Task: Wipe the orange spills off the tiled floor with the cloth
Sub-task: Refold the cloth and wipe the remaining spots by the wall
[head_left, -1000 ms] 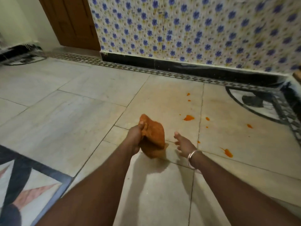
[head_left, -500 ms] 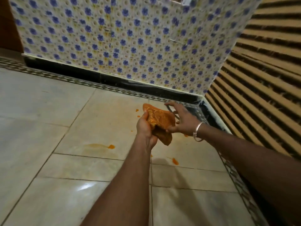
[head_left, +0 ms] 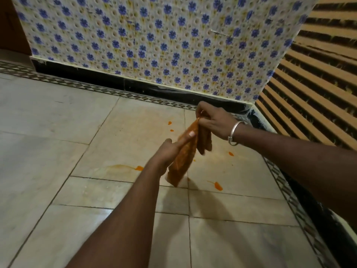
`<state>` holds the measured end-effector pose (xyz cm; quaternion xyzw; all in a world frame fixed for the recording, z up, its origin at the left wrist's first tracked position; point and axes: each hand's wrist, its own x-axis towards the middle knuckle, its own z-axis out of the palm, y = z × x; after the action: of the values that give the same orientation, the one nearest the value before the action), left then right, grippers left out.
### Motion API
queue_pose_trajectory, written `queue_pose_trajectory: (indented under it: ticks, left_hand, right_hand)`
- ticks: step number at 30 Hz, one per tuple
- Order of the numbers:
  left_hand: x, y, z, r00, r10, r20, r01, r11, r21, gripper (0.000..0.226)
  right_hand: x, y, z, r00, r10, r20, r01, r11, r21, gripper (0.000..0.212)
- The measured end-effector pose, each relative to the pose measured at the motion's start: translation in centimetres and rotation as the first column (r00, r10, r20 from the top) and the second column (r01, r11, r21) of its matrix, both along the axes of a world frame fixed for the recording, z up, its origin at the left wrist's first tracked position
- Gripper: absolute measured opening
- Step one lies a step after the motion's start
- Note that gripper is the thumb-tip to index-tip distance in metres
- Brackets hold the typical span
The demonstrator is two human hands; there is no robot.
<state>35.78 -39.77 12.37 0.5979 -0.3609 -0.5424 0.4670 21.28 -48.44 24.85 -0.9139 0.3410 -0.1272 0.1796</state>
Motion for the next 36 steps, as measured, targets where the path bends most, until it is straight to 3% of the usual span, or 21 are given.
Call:
queue_pose_trajectory:
  ticks: [3,7,11,15,20,22,25,29,33,36]
  left_hand:
    - [0.9,0.1,0.1,0.995,-0.04,0.094,0.051,0.991,-0.126,0.116]
    - [1.1,0.5,0.6,0.975,-0.061,0.212,0.109,0.969,-0.223,0.073]
    - [1.1,0.9,0.7,0.989,-0.005,0.147,0.045,0.963,-0.267,0.054]
    - [1.9,1.2,0.5,0.991,-0.043,0.129,0.07,0.975,-0.211,0.061]
    - [2.4,1.4,0.5,0.989,0.022,0.146,0.005,0.983,-0.183,0.053]
    - [2.5,1.1,0.2,0.973,0.09,0.213,-0.053,0.984,-0.172,0.04]
    - [2.2,0.7,-0.5,0.929,0.175,0.326,-0.145,0.983,-0.115,0.038]
    - [1.9,0.4,-0.7,0.918,0.261,0.298,-0.245,0.965,-0.091,0.037]
    - [2.7,0.4,-0.6,0.939,0.102,0.327,-0.12,0.992,0.035,0.031]
    - [3.3,0.3,-0.6,0.967,-0.075,0.245,0.028,0.982,0.189,0.03]
  right_hand:
    - [1.9,-0.5,-0.5,0.999,0.038,0.016,-0.039,0.997,0.072,0.015]
    - [3.5,-1.6,-0.9,0.997,0.043,0.06,-0.056,0.974,0.217,0.015]
    - [3.9,-3.0,-1.2,0.994,0.054,0.092,-0.084,0.927,0.367,0.011]
    - [3.7,-4.5,-2.0,0.991,0.028,0.129,-0.091,0.85,0.518,0.012]
    - [4.0,-5.9,-3.0,0.976,0.001,0.22,-0.16,0.69,0.706,0.018]
    - [4.4,-6.3,-3.7,0.976,0.003,0.219,-0.168,0.655,0.736,0.019]
    - [4.8,-6.5,-4.8,0.989,0.051,0.135,-0.136,0.646,0.751,0.031]
    - [3.8,-7.1,-7.1,0.973,0.208,-0.103,-0.052,0.628,0.776,0.056]
    - [2.6,-9.0,-9.1,0.983,0.093,-0.159,0.055,0.676,0.735,0.062]
    - [2.2,-10.1,-9.1,0.993,0.044,-0.113,0.053,0.676,0.735,0.066]
